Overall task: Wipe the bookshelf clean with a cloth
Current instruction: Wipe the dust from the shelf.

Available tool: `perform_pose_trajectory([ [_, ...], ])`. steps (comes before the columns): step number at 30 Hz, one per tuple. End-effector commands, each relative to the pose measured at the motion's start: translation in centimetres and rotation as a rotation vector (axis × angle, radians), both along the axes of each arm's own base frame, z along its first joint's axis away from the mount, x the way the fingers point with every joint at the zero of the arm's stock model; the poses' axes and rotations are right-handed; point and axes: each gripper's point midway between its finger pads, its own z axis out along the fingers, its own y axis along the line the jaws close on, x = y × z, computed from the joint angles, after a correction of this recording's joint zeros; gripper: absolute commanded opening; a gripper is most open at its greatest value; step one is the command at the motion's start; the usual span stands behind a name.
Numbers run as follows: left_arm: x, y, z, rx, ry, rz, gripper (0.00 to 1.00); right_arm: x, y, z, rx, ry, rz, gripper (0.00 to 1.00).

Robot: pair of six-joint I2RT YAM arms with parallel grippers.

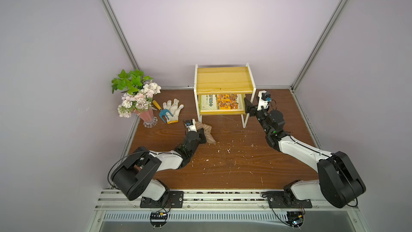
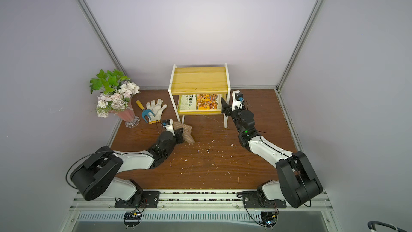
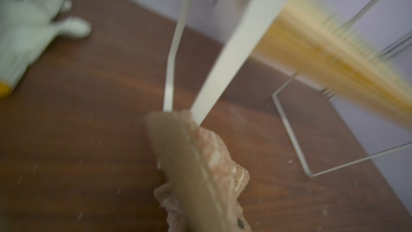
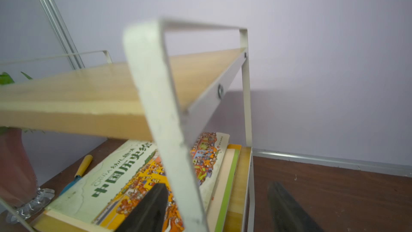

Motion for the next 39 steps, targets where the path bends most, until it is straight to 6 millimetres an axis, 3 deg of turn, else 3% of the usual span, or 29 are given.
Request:
perform_pose_trajectory([
  [1,0.4,1.1,1.5,-0.145,-0.051,0.094,0.0,0.2,-0.5,1.0,-0.017,-0.041,-0.036,0.73],
  [4,2.4,-0.9,7.3,-0.094,-0.144,0.008,0.0,0.6,-0.2,2.3,-0.032,-0.063,-0.031,0.77],
  [6,3.4,-0.7,10.9,-0.06,-0.217,0.029,0.0,0.6,-0.3,2.9,-0.022,-0.078,-0.037,0.78],
  [8,4.1,0.5,12.2,-0.013,-0.24,0.091,0.0,0.6,-0.3,2.9,-0.009,-0.079,-0.034,0.78],
  [10,4.5,1.8,9.9,0.031,-0.17,0.152,0.0,0.6,-0.3,2.0,0.001,-0.061,-0.028,0.78],
  [14,3.1,1.8,2.4,0.015,0.006,0.134,0.0,0.4,-0.6,-0.6,0.002,-0.007,-0.039,0.79],
  [16,2.6,2.5,1.2,0.036,0.031,0.151,0.0,0.3,-1.0,-1.0,0.006,-0.001,-0.049,0.8],
  [18,3.3,2.9,2.7,0.051,-0.001,0.157,0.0,0.4,-1.2,-0.6,0.013,-0.009,-0.048,0.8],
  [20,4.2,3.2,5.6,0.051,-0.058,0.154,0.0,0.5,-1.3,0.3,0.017,-0.023,-0.043,0.81],
  [22,4.6,4.9,8.0,0.053,-0.084,0.224,0.0,0.6,-1.3,1.1,0.022,-0.034,-0.038,0.82],
  [25,4.4,8.6,7.6,0.008,-0.035,0.326,0.0,0.5,-1.4,1.5,0.038,-0.044,-0.031,0.82],
  [27,5.4,10.0,8.3,-0.063,-0.076,0.298,0.0,0.5,-0.8,1.6,0.04,-0.056,0.011,0.83],
  [29,7.6,9.1,10.5,-0.157,-0.131,0.144,0.0,0.8,0.0,1.6,0.044,-0.055,0.066,0.83],
  [30,8.3,7.8,11.3,-0.192,-0.141,0.029,0.0,0.8,0.3,1.8,0.05,-0.055,0.087,0.83],
  [32,8.8,5.8,11.7,-0.212,-0.146,-0.103,0.0,1.0,1.1,1.6,0.051,-0.042,0.132,0.83],
  [35,8.1,3.4,9.2,-0.246,-0.098,-0.251,0.0,0.8,1.7,0.8,0.065,-0.014,0.17,0.83],
  [37,7.3,1.9,6.4,-0.257,-0.023,-0.358,0.0,0.6,2.0,-0.8,0.069,0.017,0.191,0.82],
  [39,8.0,1.6,5.8,-0.243,0.01,-0.412,0.0,0.4,2.2,-1.3,0.063,0.023,0.205,0.82],
])
